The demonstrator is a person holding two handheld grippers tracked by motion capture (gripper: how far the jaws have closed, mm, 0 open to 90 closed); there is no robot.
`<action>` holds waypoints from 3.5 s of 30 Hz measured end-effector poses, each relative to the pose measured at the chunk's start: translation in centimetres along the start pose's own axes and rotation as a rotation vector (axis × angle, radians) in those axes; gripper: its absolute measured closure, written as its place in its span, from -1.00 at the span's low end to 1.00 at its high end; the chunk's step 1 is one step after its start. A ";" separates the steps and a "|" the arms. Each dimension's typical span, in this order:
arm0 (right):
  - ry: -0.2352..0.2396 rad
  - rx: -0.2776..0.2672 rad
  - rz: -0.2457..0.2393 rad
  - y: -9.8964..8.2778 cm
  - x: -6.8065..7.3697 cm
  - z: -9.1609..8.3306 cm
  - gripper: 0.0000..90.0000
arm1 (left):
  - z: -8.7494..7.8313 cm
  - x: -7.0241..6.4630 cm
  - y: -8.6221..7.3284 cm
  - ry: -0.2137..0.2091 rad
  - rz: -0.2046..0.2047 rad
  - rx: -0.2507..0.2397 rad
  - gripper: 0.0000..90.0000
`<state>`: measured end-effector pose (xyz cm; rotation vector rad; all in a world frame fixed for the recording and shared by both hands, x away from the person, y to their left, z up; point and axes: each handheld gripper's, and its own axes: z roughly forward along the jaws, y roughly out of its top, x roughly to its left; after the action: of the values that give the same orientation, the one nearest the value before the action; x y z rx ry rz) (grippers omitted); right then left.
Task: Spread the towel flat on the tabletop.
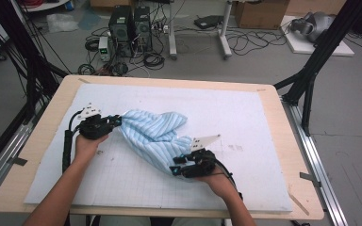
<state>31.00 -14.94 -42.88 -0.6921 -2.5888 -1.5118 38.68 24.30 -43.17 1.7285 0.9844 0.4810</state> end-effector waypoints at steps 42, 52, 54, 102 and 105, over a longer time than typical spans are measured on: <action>-0.645 0.285 0.135 -1.0 -4.6 -5.1 0.92 | -0.3 0.5 -1.6 -0.012 -0.028 -0.007 0.06; -0.598 0.105 0.104 1.9 -5.6 -4.1 0.08 | 0.0 0.3 -1.6 -0.018 -0.021 -0.004 0.06; -0.583 0.111 0.093 2.4 -5.8 -3.5 0.03 | 0.0 0.4 -1.6 -0.017 -0.024 -0.005 0.05; -0.509 -0.010 0.064 8.4 -7.9 1.5 -0.07 | -0.6 0.7 -1.4 -0.017 -0.040 -0.030 0.05; -0.490 0.009 0.025 7.3 -6.3 1.2 -0.08 | -0.7 0.7 -1.4 -0.015 -0.037 -0.033 0.05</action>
<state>39.79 -13.10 -39.31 -1.2236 -2.8990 -1.4718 38.04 25.43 -44.27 1.6799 0.9906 0.4573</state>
